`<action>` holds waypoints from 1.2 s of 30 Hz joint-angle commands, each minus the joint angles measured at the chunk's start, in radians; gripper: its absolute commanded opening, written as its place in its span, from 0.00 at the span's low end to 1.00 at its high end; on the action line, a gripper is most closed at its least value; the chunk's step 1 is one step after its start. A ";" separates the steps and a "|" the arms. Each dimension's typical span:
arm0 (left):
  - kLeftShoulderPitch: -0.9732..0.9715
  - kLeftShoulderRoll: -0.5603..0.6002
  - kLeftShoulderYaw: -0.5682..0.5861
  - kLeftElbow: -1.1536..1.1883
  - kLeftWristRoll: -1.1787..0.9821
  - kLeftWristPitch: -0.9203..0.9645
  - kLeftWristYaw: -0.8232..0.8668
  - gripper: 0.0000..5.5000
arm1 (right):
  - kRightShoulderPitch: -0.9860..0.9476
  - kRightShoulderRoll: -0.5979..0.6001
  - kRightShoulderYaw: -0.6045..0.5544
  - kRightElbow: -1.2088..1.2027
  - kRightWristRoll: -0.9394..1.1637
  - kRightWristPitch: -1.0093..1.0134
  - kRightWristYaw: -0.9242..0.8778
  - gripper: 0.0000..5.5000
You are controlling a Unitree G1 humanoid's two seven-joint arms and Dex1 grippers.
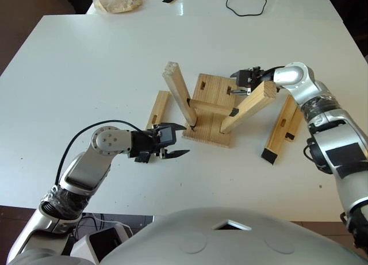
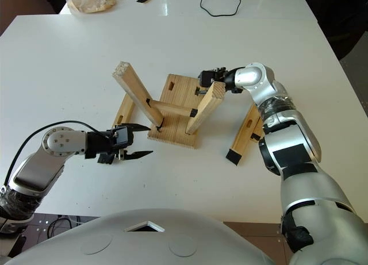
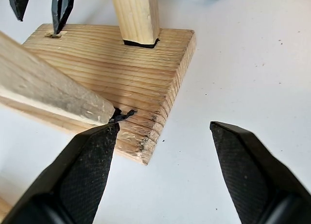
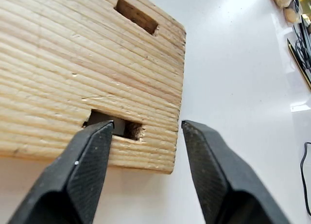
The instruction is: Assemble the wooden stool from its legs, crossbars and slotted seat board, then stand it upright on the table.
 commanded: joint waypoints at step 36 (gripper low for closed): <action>0.127 0.059 0.043 -0.135 -0.089 0.055 -0.002 0.63 | 0.170 -0.146 -0.088 -0.438 0.095 0.193 0.124 0.47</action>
